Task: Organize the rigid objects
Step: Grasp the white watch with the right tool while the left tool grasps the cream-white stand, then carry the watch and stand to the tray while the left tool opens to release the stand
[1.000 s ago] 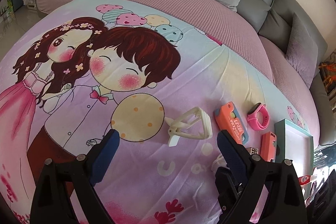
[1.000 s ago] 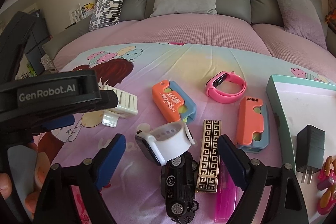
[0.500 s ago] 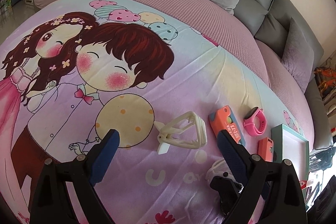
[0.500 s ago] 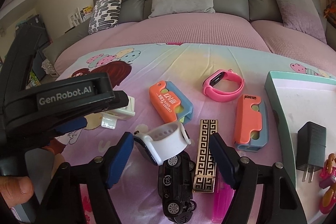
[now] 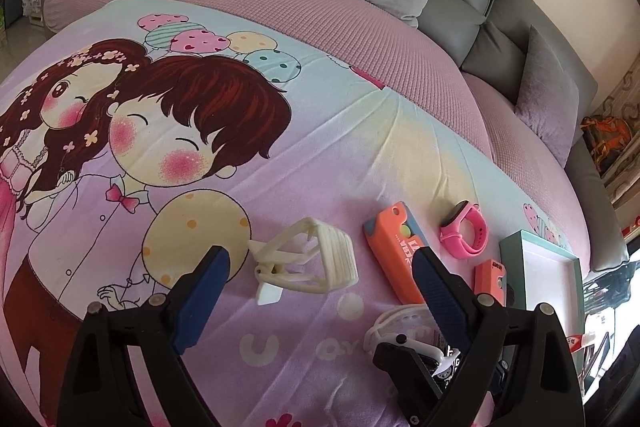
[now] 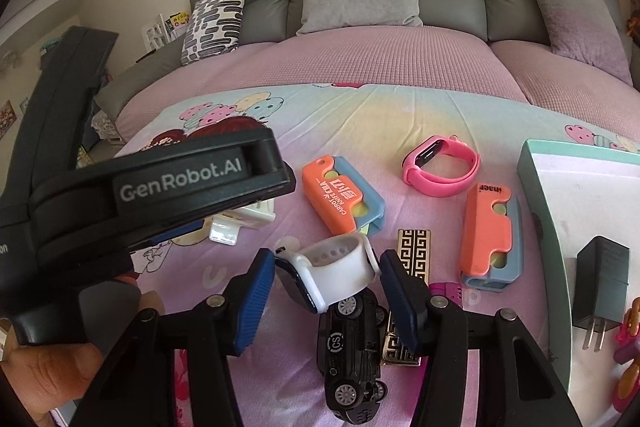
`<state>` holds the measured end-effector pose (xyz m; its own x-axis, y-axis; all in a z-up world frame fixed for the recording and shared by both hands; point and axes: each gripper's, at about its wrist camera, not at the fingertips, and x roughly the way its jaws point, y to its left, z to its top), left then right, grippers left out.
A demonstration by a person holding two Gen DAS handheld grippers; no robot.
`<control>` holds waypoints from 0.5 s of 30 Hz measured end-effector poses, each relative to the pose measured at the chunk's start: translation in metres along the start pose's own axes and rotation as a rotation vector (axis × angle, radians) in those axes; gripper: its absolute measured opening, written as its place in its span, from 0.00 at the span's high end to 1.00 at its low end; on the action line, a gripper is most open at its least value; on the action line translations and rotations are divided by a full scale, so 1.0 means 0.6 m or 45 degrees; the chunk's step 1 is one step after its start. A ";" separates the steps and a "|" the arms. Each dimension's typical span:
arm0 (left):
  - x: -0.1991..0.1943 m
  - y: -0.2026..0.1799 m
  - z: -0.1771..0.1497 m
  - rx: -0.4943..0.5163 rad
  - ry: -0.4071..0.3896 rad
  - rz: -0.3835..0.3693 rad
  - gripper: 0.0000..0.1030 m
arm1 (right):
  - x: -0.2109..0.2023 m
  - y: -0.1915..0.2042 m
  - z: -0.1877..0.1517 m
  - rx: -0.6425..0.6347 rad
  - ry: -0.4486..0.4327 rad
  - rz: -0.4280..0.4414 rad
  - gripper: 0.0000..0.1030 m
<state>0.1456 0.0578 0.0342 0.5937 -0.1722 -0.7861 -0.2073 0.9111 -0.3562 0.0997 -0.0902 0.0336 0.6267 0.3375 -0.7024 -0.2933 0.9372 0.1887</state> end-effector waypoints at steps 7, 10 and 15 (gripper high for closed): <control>-0.001 0.004 -0.002 -0.007 0.006 0.022 0.50 | -0.001 -0.002 0.000 0.003 -0.001 0.002 0.44; -0.003 0.003 -0.003 -0.002 0.004 0.015 0.52 | -0.002 -0.003 0.001 0.007 -0.003 0.001 0.44; -0.007 -0.006 -0.005 0.014 -0.008 0.008 0.52 | -0.005 -0.009 0.003 0.018 -0.013 0.001 0.44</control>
<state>0.1418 0.0540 0.0372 0.5974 -0.1643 -0.7849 -0.2024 0.9162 -0.3459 0.1007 -0.0959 0.0360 0.6338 0.3389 -0.6953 -0.2835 0.9381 0.1988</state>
